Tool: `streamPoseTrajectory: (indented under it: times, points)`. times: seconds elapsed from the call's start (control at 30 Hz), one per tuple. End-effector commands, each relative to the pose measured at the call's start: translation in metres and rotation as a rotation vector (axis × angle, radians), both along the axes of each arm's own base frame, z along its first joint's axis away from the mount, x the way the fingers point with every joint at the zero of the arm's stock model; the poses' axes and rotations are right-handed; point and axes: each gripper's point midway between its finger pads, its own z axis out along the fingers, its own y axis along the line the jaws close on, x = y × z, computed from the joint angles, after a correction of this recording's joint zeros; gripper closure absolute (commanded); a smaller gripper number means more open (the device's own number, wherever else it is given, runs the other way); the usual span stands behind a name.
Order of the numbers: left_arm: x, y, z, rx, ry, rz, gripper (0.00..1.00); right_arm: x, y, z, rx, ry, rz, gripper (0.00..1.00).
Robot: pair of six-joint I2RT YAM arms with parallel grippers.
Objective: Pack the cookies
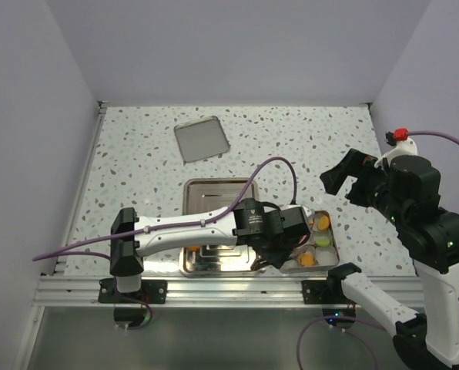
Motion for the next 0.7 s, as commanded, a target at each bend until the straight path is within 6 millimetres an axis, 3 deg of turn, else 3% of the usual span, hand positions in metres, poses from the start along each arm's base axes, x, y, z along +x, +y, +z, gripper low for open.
streamPoseTrajectory:
  times: [0.0,0.2,0.3,0.4,0.47,0.5,0.67]
  points:
    - [0.007,-0.006,0.018,-0.037,-0.049,-0.012,0.55,0.004,-0.004,0.008,-0.013,-0.037,-0.014,0.01]
    - [0.015,-0.002,0.039,-0.06,-0.094,0.026,0.53,0.005,-0.002,0.006,-0.01,-0.031,-0.008,0.01]
    - [0.025,0.013,0.057,-0.05,-0.138,0.066,0.52,0.005,-0.001,0.003,-0.011,-0.026,-0.006,0.01]
    - [0.034,0.044,0.068,-0.015,-0.158,0.123,0.5,0.004,-0.001,-0.001,-0.013,-0.019,-0.001,0.01]
    - [0.037,0.069,0.059,0.044,-0.159,0.151,0.48,0.005,0.001,-0.001,-0.009,-0.02,0.002,0.01]
    - [0.042,0.084,0.066,0.026,-0.162,0.191,0.48,0.005,0.001,-0.001,-0.007,-0.019,0.002,0.01]
    - [0.039,0.148,0.042,0.08,-0.119,0.301,0.47,0.007,0.004,-0.002,0.002,-0.018,0.01,0.01]
